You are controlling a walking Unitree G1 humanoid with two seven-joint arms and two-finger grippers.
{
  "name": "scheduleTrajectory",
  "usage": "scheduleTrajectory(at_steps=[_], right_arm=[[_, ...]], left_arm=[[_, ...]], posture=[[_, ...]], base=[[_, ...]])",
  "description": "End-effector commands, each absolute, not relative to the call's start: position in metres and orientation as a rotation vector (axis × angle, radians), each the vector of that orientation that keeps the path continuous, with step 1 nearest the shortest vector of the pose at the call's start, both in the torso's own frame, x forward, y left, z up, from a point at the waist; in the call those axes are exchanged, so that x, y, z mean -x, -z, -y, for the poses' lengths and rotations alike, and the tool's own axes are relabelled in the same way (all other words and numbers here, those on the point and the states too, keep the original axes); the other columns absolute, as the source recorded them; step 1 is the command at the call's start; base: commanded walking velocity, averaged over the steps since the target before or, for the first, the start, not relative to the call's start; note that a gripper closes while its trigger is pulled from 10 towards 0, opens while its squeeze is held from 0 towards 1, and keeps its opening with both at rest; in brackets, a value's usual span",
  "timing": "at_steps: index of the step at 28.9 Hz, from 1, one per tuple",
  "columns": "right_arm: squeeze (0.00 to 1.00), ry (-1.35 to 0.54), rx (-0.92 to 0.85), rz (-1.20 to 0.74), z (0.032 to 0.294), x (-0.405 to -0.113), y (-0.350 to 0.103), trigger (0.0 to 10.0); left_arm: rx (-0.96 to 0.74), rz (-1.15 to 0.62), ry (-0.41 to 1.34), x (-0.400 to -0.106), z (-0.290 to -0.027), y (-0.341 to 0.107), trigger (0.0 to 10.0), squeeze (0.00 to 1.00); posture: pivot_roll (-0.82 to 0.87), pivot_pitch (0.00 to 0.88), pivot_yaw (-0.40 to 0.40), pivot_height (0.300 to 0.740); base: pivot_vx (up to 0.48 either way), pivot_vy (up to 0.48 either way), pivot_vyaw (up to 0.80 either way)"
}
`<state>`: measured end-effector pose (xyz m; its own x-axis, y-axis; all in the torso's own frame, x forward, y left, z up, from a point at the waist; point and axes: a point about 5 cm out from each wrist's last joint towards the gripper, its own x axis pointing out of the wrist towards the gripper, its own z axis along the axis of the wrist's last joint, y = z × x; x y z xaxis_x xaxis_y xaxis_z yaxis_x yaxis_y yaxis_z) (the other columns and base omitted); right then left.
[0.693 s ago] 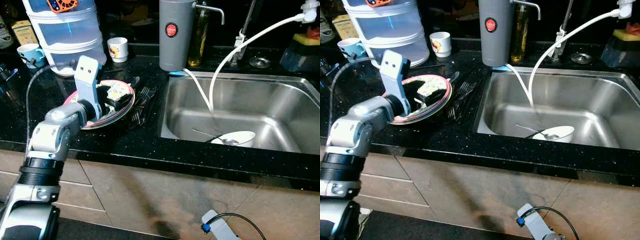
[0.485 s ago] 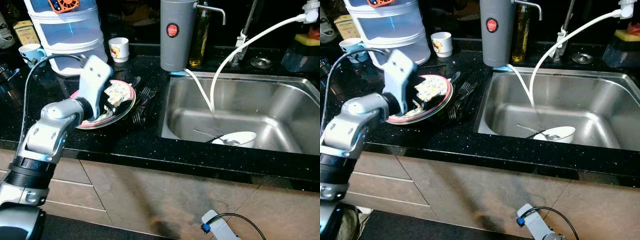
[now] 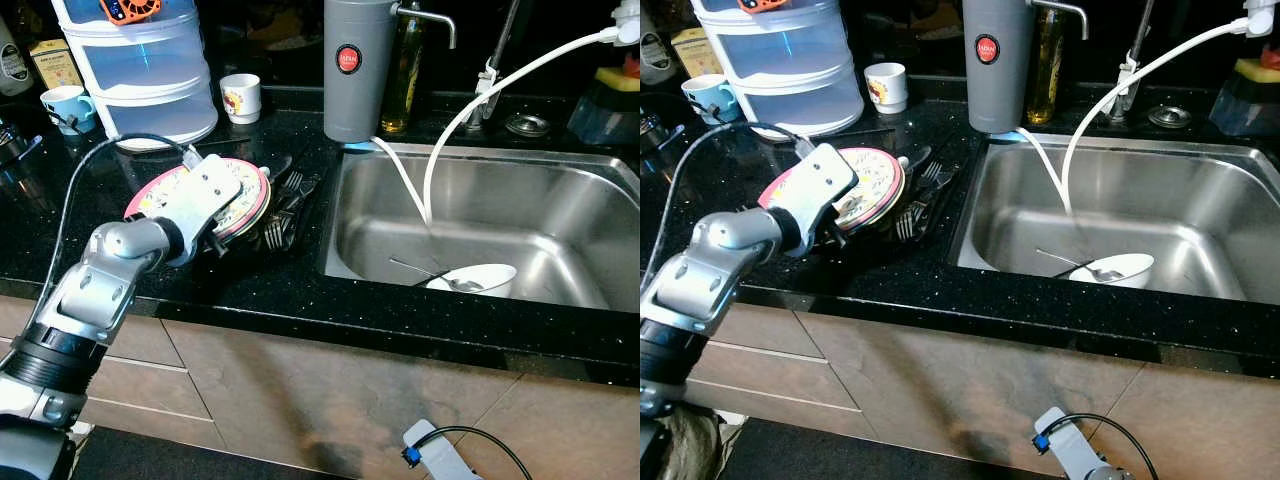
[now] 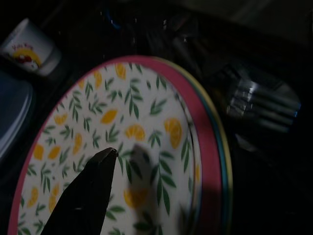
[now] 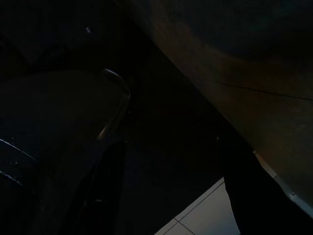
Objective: Kitchen organization
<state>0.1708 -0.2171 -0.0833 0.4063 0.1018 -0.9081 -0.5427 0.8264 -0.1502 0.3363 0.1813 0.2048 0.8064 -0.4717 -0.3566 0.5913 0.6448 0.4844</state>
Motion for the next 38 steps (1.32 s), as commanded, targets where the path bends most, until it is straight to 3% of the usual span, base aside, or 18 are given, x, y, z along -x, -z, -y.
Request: scheduleTrajectory(at_steps=[1,5,6,9,10,27,36,38], right_arm=[[0.00,-0.431,0.456,-1.082,0.215,-0.170,0.084,10.0],[0.00,-0.430,0.456,-1.082,0.215,-0.170,0.084,10.0],[0.00,-0.429,0.455,-1.081,0.215,-0.170,0.084,10.0],[0.00,-0.429,0.455,-1.081,0.215,-0.170,0.084,10.0],[0.00,-0.429,0.456,-1.081,0.215,-0.170,0.084,10.0],[0.00,-0.429,0.458,-1.081,0.215,-0.171,0.084,10.0],[0.00,-0.428,0.465,-1.079,0.215,-0.171,0.084,10.0],[0.00,-0.419,0.460,-1.075,0.216,-0.171,0.083,10.0]], left_arm=[[-0.646,-0.265,0.616,-0.335,-0.186,-0.194,10.0,0.00],[-0.652,-0.337,0.615,-0.332,-0.192,-0.183,10.0,0.00],[-0.652,-0.357,0.609,-0.332,-0.194,-0.180,7.3,0.00],[-0.648,-0.369,0.603,-0.332,-0.196,-0.178,7.3,0.00],[-0.636,-0.383,0.581,-0.332,-0.200,-0.177,0.0,0.00],[-0.610,-0.427,0.451,-0.338,-0.215,-0.176,0.0,0.00],[-0.530,-0.240,0.314,-0.352,-0.220,-0.207,0.0,0.00],[-0.445,-0.155,0.270,-0.355,-0.222,-0.221,0.0,0.00]], posture=[[-0.03,0.000,0.024,0.740],[-0.03,0.000,0.024,0.740],[-0.03,0.000,0.025,0.740],[-0.03,0.000,0.025,0.740],[-0.03,0.000,0.024,0.740],[-0.02,0.000,0.023,0.740],[-0.02,0.000,0.023,0.740],[-0.02,0.000,0.022,0.740]], base=[[0.000,0.000,0.00],[0.000,0.000,0.00],[0.000,0.000,0.00],[0.000,0.000,0.00],[0.000,0.000,0.00],[0.000,0.000,0.00],[0.000,0.000,0.00],[0.000,0.000,0.00]])
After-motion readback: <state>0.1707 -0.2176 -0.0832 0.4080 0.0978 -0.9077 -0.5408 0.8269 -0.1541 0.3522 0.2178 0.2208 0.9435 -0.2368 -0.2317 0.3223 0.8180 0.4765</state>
